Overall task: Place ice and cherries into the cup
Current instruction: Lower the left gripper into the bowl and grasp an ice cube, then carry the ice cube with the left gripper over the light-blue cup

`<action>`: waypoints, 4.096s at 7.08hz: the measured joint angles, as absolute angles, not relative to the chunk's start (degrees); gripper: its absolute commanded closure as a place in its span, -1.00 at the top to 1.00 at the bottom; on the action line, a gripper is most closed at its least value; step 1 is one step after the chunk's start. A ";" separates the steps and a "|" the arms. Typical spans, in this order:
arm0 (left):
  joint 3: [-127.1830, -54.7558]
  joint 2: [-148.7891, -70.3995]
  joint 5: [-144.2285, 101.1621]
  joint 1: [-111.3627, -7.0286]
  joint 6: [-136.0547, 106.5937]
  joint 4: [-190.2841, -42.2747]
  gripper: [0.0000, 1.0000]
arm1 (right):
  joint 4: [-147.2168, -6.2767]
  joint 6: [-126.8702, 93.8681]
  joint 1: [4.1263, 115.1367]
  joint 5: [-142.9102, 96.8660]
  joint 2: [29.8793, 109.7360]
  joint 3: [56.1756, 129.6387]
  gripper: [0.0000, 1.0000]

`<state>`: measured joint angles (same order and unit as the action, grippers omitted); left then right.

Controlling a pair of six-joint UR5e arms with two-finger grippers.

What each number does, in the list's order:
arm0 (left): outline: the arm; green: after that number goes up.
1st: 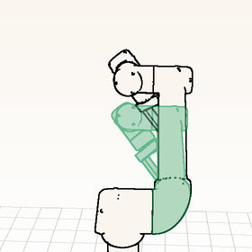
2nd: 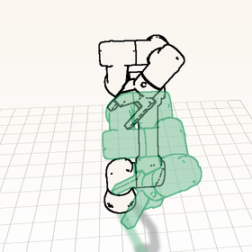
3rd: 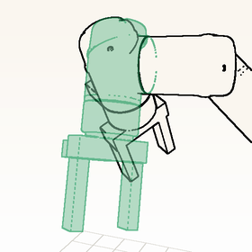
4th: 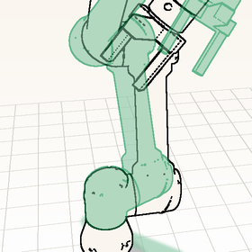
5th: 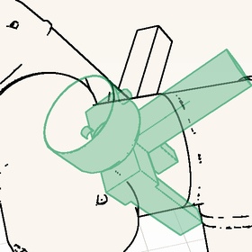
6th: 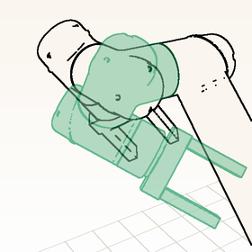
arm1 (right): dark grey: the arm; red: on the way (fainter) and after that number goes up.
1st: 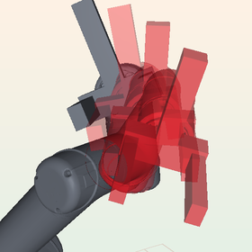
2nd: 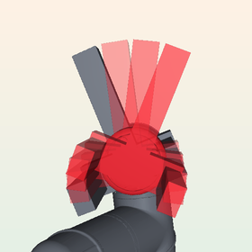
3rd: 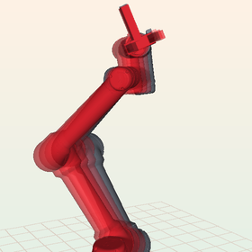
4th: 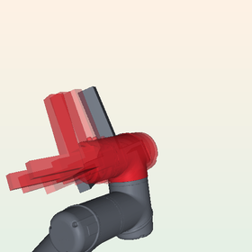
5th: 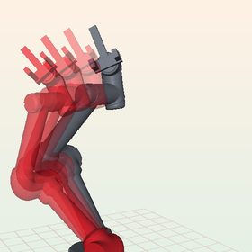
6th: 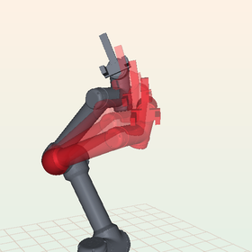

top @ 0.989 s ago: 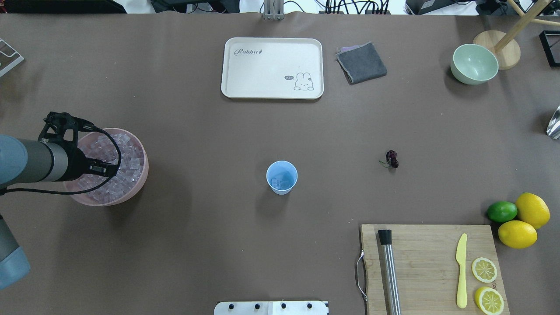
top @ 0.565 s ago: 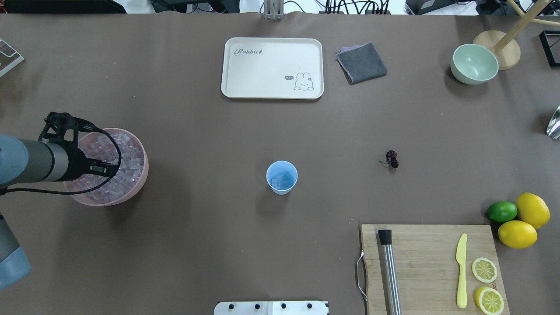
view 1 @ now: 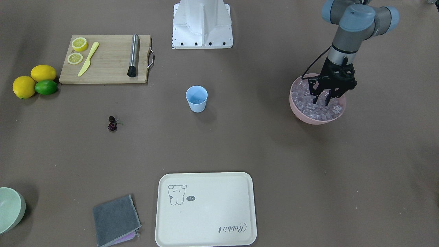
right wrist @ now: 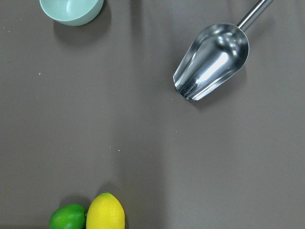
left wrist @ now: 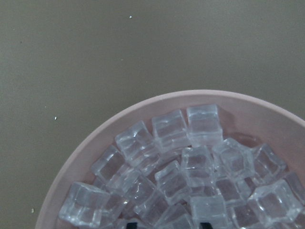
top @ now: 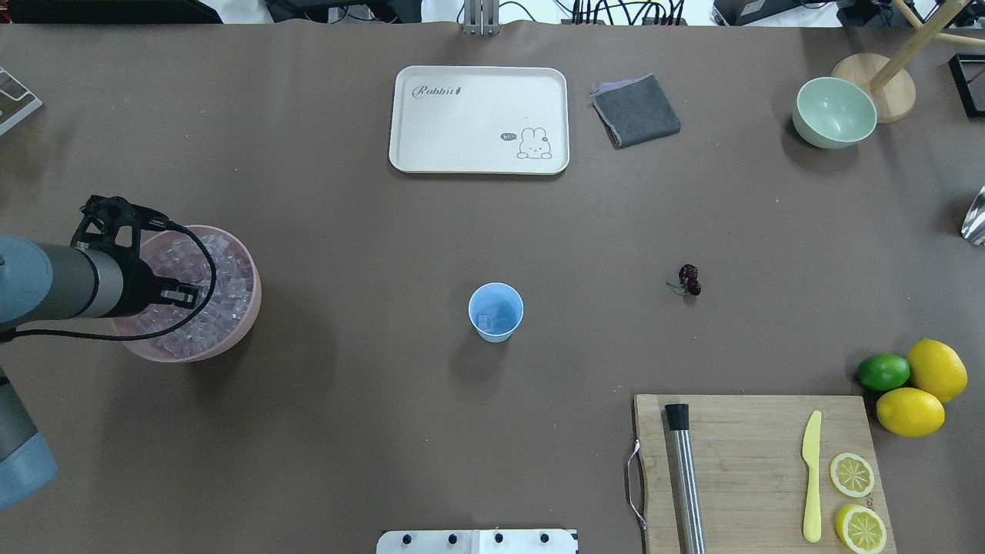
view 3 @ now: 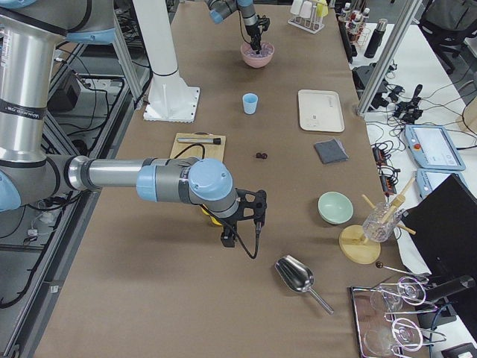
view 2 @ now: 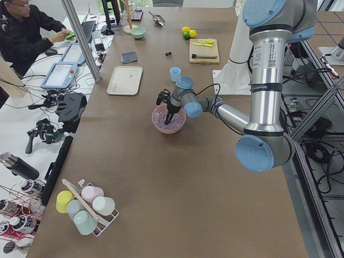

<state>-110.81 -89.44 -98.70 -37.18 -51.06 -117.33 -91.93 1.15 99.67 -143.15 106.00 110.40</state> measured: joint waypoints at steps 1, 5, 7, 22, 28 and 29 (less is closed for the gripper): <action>-110.78 -89.51 -98.70 -37.18 -51.06 -117.33 -0.05 | -91.93 1.12 99.67 -143.12 106.00 110.37 1.00; -110.90 -89.33 -98.56 -37.12 -51.08 -117.33 -0.03 | -91.94 1.06 99.67 -143.09 106.30 110.38 1.00; -110.93 -89.30 -98.45 -36.58 -51.14 -117.33 -0.03 | -91.93 1.11 99.67 -143.14 106.40 110.39 1.00; -114.29 -107.98 -99.01 -41.12 -53.54 -115.09 -1.00 | -92.04 1.62 99.53 -142.89 105.85 109.67 1.00; -102.73 -126.99 -86.75 -21.95 -56.46 -112.06 -1.00 | -91.92 1.18 99.49 -142.63 105.82 108.77 1.00; -101.80 -127.10 -85.44 -21.02 -56.42 -112.11 -1.00 | -91.93 1.11 99.46 -142.74 105.82 108.78 1.00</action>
<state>-101.80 -127.10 -85.44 -21.02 -56.42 -112.11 -91.93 1.11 99.46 -142.74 105.82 108.78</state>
